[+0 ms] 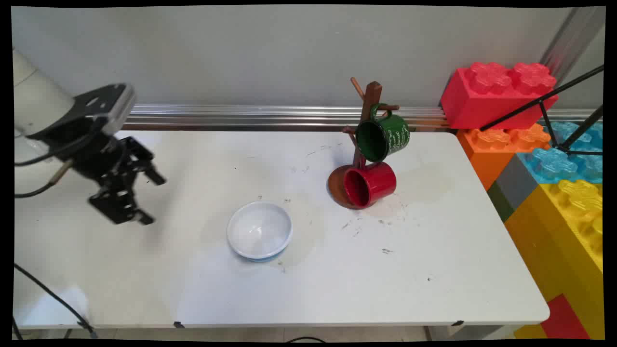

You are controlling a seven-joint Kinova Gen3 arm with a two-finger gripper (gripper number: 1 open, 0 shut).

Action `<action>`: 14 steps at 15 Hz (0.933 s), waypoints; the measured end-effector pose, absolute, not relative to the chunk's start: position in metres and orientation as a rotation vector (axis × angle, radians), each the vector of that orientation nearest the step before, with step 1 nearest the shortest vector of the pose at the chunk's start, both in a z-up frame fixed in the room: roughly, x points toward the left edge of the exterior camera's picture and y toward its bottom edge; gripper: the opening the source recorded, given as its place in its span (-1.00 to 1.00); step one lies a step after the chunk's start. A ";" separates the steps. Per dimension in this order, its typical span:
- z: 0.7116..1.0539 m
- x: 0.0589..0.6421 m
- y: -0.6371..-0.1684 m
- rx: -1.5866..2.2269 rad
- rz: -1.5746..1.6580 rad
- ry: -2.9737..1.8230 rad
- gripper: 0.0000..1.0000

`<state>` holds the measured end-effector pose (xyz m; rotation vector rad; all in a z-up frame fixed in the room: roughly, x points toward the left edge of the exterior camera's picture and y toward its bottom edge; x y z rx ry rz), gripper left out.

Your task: Pick up the green mug from the rack

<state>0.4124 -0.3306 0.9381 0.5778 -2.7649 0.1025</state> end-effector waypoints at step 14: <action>0.963 0.350 -0.363 0.643 0.184 -2.316 1.00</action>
